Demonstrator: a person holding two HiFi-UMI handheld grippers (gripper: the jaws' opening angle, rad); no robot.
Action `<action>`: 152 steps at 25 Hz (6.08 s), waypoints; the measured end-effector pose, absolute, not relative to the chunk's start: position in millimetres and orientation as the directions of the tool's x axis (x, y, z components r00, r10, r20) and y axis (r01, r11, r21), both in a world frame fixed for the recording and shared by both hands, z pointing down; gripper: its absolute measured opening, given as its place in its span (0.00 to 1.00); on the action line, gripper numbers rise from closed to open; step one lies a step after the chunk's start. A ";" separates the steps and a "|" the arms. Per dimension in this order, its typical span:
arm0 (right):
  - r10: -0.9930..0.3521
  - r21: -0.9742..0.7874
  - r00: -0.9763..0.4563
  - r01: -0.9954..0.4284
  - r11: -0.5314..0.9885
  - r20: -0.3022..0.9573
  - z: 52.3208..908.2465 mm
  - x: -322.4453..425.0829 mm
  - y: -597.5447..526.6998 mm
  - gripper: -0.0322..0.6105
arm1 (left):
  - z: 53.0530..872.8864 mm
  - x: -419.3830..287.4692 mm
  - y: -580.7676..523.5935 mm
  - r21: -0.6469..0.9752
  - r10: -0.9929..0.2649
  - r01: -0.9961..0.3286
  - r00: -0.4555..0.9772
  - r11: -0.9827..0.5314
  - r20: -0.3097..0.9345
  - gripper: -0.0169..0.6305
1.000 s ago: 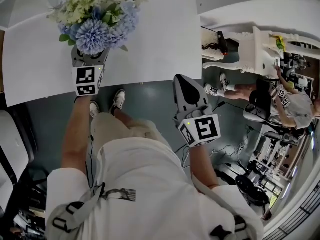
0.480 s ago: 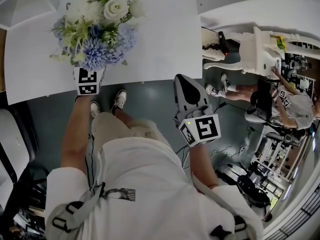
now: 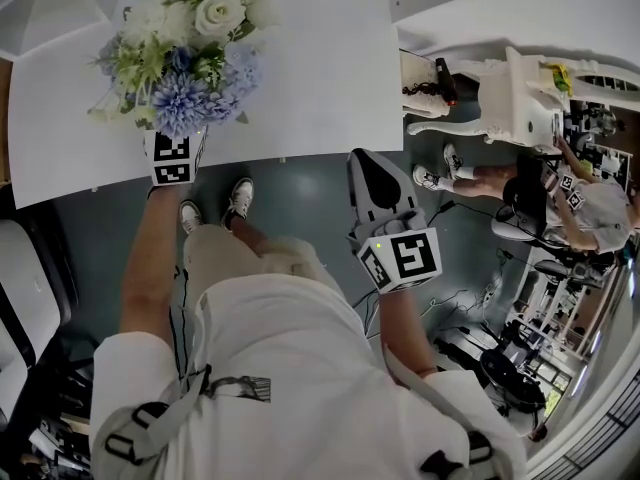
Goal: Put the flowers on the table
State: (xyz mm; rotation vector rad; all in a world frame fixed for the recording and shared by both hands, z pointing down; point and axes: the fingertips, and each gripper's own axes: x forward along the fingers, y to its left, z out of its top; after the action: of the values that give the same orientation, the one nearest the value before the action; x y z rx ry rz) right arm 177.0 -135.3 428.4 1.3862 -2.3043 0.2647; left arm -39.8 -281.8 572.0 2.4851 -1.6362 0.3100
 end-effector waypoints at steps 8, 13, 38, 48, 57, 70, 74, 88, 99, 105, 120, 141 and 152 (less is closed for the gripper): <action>-0.797 0.061 -0.395 -0.880 0.472 0.457 437.4 197.5 -138.1 0.06 | 590.1 -25.6 -291.3 0.009 -0.886 -0.927 0.362 -0.376 0.291 0.60; -0.805 0.055 -0.392 -0.885 0.462 0.445 433.9 201.3 -135.4 0.06 | 604.9 -30.3 -284.6 0.043 -0.873 -0.932 0.353 -0.360 0.337 0.71; -0.793 -0.013 -0.504 -0.847 0.532 0.341 408.0 131.4 -125.3 0.06 | 595.1 -86.7 -183.4 -0.012 -0.833 -0.934 0.312 -0.357 0.457 0.72; -0.799 -0.035 -0.502 -0.853 0.521 0.332 403.9 90.3 -109.7 0.06 | 562.5 -119.6 -154.1 0.017 -0.831 -0.932 0.330 -0.361 0.448 0.72; -0.811 -0.049 -0.495 -0.861 0.507 0.313 405.0 63.8 -91.0 0.06 | 546.5 -131.9 -121.6 0.024 -0.824 -0.929 0.340 -0.370 0.452 0.51; -0.848 -0.014 -0.458 -0.882 0.472 0.265 376.8 77.7 -109.6 0.06 | 438.1 -165.9 -140.6 -0.006 -0.906 -0.942 0.321 -0.336 0.277 0.05; -0.849 -0.023 -0.464 -0.880 0.474 0.253 366.1 93.0 -121.3 0.06 | 399.5 -167.5 -152.2 -0.023 -0.921 -0.945 0.311 -0.325 0.236 0.05; -0.856 -0.050 -0.472 -0.880 0.473 0.211 343.1 130.9 -170.3 0.06 | 307.0 -208.2 -142.5 -0.063 -0.978 -0.980 0.183 -0.189 0.096 0.05; -0.856 -0.037 -0.485 -0.872 0.487 0.179 329.6 146.0 -188.4 0.06 | 269.0 -233.6 -121.0 -0.052 -0.998 -0.996 0.070 -0.070 0.005 0.05; -0.850 -0.025 -0.497 -0.865 0.501 0.172 322.5 149.5 -198.4 0.06 | 269.6 -236.8 -114.1 -0.025 -1.000 -0.999 0.025 -0.025 -0.007 0.05; -0.830 -0.009 -0.532 -0.843 0.538 0.170 317.1 139.7 -217.9 0.06 | 273.7 -225.7 -128.3 0.013 -1.000 -1.000 0.020 -0.020 -0.014 0.05; -0.831 -0.008 -0.529 -0.844 0.536 0.173 322.5 118.9 -188.9 0.06 | 275.3 -224.3 -125.2 0.030 -0.997 -0.996 0.081 -0.082 -0.016 0.05; -0.834 0.026 -0.522 -0.845 0.534 0.181 320.7 122.6 -170.8 0.06 | 276.7 -215.8 -113.4 0.041 -0.995 -0.994 0.102 -0.102 -0.016 0.05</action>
State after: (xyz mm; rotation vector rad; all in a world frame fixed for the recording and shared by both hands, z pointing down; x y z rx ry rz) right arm 122.6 -170.8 320.7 1.4348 -2.5985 0.0971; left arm -215.8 -113.4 276.7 2.3171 -2.0916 -0.0617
